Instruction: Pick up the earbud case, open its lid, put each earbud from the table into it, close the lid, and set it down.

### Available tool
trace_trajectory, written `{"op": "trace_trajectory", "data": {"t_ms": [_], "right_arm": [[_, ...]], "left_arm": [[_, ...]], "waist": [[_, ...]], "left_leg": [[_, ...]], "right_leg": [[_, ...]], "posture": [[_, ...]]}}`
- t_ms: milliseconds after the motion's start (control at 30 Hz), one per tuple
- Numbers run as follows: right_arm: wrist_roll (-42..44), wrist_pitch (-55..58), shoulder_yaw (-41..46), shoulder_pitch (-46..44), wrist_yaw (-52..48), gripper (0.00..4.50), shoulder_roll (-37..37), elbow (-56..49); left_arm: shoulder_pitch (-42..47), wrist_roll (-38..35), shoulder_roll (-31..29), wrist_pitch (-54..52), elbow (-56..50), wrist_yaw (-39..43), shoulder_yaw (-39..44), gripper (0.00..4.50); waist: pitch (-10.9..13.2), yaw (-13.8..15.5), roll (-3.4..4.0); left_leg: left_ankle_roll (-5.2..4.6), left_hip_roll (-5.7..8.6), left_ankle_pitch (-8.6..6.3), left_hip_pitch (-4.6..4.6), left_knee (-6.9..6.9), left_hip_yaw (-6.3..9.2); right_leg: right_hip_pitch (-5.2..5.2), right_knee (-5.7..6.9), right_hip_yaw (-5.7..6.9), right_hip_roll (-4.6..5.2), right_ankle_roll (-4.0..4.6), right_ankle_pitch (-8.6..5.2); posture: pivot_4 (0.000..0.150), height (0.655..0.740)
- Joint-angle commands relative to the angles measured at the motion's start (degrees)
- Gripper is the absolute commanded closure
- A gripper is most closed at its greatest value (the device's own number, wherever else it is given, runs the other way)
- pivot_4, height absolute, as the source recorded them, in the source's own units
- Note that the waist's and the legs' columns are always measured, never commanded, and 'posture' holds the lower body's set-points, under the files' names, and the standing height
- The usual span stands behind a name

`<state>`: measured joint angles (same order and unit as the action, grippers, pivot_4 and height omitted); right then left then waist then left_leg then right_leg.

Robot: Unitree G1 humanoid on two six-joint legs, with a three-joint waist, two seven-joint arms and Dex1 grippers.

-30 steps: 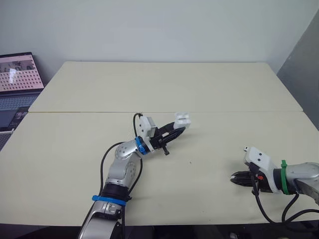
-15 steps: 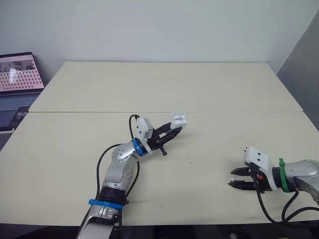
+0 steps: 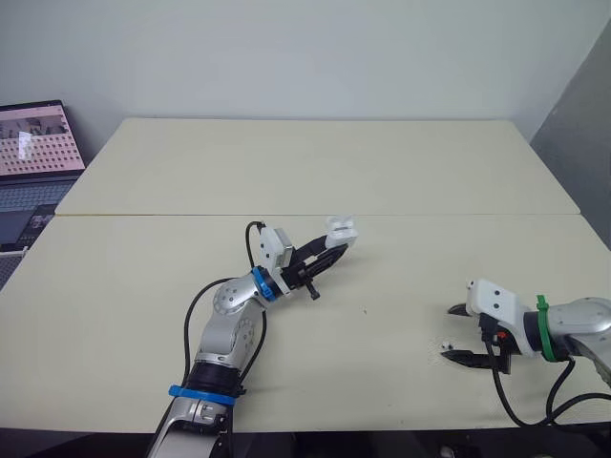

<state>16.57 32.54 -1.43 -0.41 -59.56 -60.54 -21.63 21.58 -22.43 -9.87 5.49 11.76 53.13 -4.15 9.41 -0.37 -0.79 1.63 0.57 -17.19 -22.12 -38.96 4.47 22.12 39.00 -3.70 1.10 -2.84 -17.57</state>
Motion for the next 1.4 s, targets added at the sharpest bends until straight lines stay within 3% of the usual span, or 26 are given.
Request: {"op": "trace_trajectory", "data": {"t_ms": [33,967,1200,1400], "right_arm": [[-0.4,-1.0,1.2,-0.9,0.1,0.05,-0.1,-0.2],[-4.4,-7.8,5.4,-1.5,-1.2,0.05,-3.5,4.0],[3.5,16.0,9.5,0.4,4.8,0.05,-2.0,-9.0],[5.6,36.3,15.2,0.1,19.8,0.05,8.7,-21.7]], "left_arm": [[0.6,-0.1,0.2,0.6,-1.8,0.0,0.2,3.73],[1.5,0.0,1.4,0.6,-1.5,0.1,-0.2,3.73],[1.6,0.1,1.3,0.8,-1.4,0.1,-0.1,3.73],[0.9,0.1,1.0,0.7,-1.9,0.1,0.0,3.73]], "waist": [[0.0,0.0,0.0],[0.0,0.0,0.0],[0.0,0.1,0.01],[0.0,0.2,0.0]], "left_leg": [[0.0,0.0,0.0,0.0,0.0,0.0],[0.0,0.0,0.0,0.01,0.0,-0.03],[0.0,-0.01,0.0,0.0,0.0,-0.01],[0.0,0.0,0.0,-0.01,0.01,-0.01]], "right_leg": [[0.0,0.0,0.0,0.0,0.0,0.0],[0.0,0.01,-0.02,0.0,0.0,0.0],[0.0,0.02,-0.03,0.0,0.0,0.0],[0.0,0.02,-0.05,0.0,0.0,0.0]], "posture": [[0.15,0.74],[0.15,0.74],[0.15,0.74],[0.15,0.74]]}}
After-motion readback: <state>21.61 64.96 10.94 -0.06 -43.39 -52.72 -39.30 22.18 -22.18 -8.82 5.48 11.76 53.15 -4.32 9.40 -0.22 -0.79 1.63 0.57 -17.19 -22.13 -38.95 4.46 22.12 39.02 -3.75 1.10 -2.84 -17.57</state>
